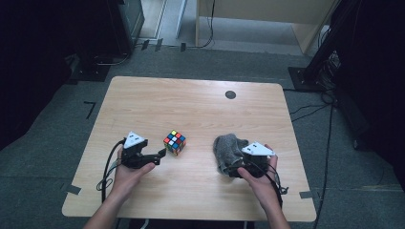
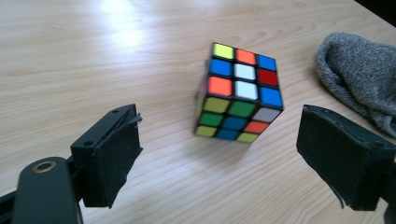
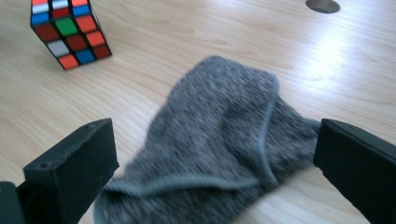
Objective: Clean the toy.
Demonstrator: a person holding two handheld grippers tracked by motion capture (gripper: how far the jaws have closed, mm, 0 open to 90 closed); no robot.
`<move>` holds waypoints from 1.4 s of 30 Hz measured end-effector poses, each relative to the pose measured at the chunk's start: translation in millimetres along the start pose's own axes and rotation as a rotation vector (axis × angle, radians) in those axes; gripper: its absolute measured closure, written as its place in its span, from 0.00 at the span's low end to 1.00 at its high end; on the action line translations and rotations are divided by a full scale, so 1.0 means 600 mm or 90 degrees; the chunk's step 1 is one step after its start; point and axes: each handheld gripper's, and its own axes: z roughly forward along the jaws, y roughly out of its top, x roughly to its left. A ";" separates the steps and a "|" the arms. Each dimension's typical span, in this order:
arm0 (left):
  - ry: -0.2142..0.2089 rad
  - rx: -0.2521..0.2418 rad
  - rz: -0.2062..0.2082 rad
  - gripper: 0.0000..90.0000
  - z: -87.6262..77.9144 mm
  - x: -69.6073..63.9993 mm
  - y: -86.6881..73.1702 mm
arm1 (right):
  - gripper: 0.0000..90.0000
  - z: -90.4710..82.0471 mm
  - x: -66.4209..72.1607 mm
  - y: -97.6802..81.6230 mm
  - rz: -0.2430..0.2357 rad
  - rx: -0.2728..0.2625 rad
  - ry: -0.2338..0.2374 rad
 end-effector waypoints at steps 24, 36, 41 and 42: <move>0.135 0.037 -0.038 0.15 -0.094 0.102 -0.108 | 0.00 -0.077 -0.129 -0.120 0.090 0.061 -0.075; 0.186 0.075 -0.048 0.16 -0.112 0.129 -0.144 | 0.00 -0.097 -0.154 -0.164 0.135 0.084 -0.119; 0.212 0.094 -0.026 0.16 -0.100 0.122 -0.147 | 0.00 -0.095 -0.158 -0.173 0.149 0.094 -0.136; 0.216 0.095 -0.019 0.16 -0.098 0.120 -0.147 | 0.00 -0.094 -0.157 -0.173 0.147 0.093 -0.137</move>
